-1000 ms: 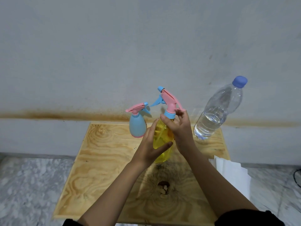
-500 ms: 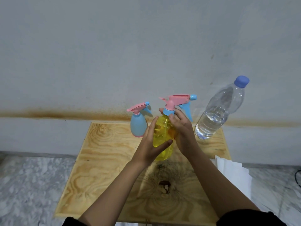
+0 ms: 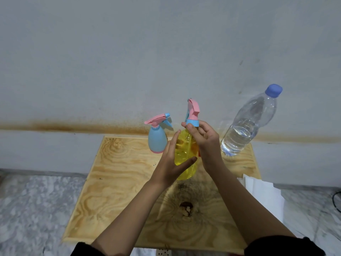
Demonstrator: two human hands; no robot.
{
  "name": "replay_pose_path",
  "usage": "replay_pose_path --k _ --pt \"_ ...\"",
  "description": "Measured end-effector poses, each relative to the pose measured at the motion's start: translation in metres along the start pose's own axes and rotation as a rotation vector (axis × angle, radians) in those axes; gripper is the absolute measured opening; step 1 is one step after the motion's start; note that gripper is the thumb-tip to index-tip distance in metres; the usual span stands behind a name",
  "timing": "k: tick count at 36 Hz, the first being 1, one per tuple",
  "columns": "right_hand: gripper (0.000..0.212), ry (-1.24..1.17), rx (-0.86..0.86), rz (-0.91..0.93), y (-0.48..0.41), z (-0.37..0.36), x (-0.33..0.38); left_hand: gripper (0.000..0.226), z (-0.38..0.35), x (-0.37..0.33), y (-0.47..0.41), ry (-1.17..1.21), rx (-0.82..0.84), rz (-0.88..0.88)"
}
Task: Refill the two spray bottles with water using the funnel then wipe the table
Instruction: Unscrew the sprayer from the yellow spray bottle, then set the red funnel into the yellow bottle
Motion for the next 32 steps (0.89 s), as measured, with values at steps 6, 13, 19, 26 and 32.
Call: replay_pose_path --k 6,13,19,26,32 --pt "0.010 0.011 0.031 0.039 -0.002 -0.001 0.013 0.086 0.003 0.005 0.002 -0.020 0.004 0.015" --pt "0.017 -0.018 0.046 0.111 -0.011 -0.002 0.029 0.086 0.009 0.026 0.008 -0.037 0.040 0.085" --pt "0.019 -0.031 0.014 0.192 -0.027 -0.004 0.052 0.079 0.015 0.060 0.015 -0.021 0.086 0.166" --pt "0.019 0.057 0.005 0.266 -0.037 0.008 0.051 0.085 0.028 0.095 0.021 -0.039 0.012 0.271" --pt "0.021 0.540 0.094 0.128 -0.020 0.031 -0.025 0.078 0.037 0.102 0.023 -0.094 -0.075 0.214"
Point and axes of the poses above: each hand's wrist, its own y-axis away from the middle knuckle, its own z-axis out of the back of the hand, x = y × z, the point moved 4 cm from there along -y, towards the middle knuckle, and after that the axes turned 11 degrees about z, right-handed, at the moved point
